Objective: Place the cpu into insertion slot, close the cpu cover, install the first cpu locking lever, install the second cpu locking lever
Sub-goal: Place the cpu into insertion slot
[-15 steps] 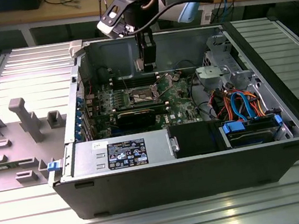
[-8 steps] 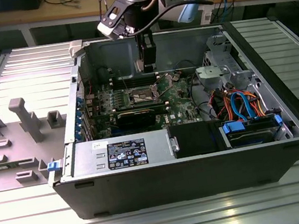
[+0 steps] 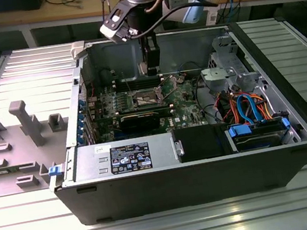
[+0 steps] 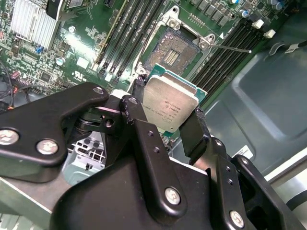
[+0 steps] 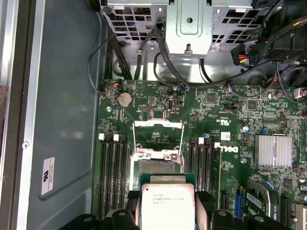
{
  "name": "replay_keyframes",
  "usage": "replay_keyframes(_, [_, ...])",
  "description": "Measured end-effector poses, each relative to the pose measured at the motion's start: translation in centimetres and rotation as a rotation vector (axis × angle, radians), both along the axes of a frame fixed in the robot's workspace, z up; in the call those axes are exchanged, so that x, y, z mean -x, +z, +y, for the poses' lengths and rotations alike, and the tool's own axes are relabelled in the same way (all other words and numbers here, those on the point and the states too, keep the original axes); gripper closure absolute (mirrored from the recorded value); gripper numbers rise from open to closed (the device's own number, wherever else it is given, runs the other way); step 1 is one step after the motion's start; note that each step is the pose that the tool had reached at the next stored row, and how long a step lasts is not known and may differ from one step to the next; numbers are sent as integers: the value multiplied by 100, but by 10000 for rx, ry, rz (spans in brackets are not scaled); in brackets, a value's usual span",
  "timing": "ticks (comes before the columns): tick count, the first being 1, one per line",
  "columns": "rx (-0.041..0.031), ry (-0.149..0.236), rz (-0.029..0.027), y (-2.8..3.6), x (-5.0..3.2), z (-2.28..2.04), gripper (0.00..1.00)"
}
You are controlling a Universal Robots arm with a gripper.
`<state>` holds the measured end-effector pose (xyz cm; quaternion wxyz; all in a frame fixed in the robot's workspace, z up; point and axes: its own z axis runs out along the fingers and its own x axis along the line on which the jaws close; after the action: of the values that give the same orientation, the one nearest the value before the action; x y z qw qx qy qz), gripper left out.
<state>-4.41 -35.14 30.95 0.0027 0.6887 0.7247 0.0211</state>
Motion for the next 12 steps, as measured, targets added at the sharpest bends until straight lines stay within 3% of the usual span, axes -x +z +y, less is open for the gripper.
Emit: replay_keyframes(12, [2,-208,1,-28,0,12,45])
